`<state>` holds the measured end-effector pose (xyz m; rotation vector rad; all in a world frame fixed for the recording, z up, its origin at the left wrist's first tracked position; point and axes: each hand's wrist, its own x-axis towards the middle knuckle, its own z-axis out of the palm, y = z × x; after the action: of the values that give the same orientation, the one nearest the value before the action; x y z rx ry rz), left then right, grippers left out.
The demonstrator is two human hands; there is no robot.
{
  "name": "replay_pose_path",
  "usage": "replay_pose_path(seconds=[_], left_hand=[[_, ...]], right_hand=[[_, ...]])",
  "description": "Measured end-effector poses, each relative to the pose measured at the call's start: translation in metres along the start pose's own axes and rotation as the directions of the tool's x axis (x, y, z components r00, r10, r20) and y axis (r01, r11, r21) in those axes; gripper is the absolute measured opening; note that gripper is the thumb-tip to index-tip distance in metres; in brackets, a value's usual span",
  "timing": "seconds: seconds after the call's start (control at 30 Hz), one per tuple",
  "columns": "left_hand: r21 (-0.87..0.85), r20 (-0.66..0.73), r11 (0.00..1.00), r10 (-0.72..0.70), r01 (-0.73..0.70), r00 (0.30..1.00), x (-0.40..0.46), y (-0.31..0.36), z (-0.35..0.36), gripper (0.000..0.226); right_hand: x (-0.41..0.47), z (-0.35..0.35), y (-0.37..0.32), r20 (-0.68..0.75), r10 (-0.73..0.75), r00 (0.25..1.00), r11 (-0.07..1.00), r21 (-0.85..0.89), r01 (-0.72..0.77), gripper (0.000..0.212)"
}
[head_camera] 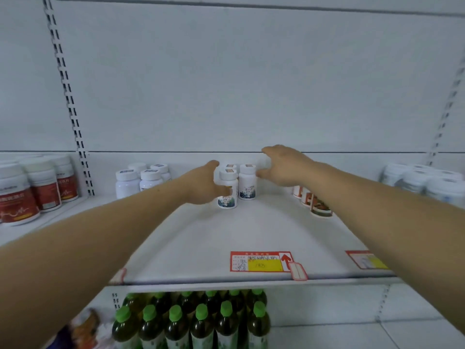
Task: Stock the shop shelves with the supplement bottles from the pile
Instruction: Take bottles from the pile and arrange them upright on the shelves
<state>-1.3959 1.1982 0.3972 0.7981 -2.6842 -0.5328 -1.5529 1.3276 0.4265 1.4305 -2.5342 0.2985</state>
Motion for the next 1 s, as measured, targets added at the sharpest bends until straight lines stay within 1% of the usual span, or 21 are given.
replay_pose_path(seconds=[0.1,0.23,0.37,0.57,0.67,0.77,0.83,0.9,1.0], left_hand=[[0.048,-0.003,0.995,0.088,-0.088,0.996,-0.01,0.015,-0.01,0.079],[0.024,0.015,0.984,0.174,-0.174,0.985,-0.02,0.037,-0.005,0.075],[-0.021,0.075,0.98,0.197,-0.196,0.977,-0.034,0.056,0.012,0.076],[-0.019,0.162,0.986,0.166,-0.165,0.973,-0.043,0.09,0.041,0.076],[-0.052,0.171,0.991,0.129,-0.122,0.977,-0.038,0.112,0.055,0.077],[-0.124,0.155,0.99,0.084,-0.065,0.984,-0.031,0.137,0.068,0.079],[-0.182,0.136,0.982,0.074,-0.048,0.988,-0.027,0.156,0.075,0.072],[-0.24,0.127,0.97,0.067,-0.035,0.99,-0.023,0.172,0.083,0.066],[-0.317,0.12,0.948,0.042,-0.002,0.992,-0.016,0.185,0.097,0.068]], right_hand=[[-0.02,-0.02,0.006,-0.005,0.039,0.999,0.999,-0.025,-0.04,0.071],[-0.051,-0.037,0.023,-0.028,0.123,0.992,0.991,-0.041,-0.124,0.072],[-0.074,-0.043,0.044,-0.039,0.2,0.979,0.979,-0.027,-0.201,0.071],[-0.095,-0.037,0.086,-0.034,0.224,0.974,0.974,0.027,-0.223,0.067],[-0.094,-0.03,0.11,-0.008,0.209,0.978,0.977,0.034,-0.209,0.07],[-0.086,-0.022,0.133,0.015,0.171,0.985,0.984,0.051,-0.171,0.074],[-0.078,-0.017,0.145,0.043,0.14,0.989,0.986,0.085,-0.143,0.077],[-0.071,-0.012,0.156,0.067,0.09,0.994,0.987,0.124,-0.098,0.078],[-0.061,-0.003,0.166,0.078,0.005,0.997,0.986,0.166,-0.018,0.073]])
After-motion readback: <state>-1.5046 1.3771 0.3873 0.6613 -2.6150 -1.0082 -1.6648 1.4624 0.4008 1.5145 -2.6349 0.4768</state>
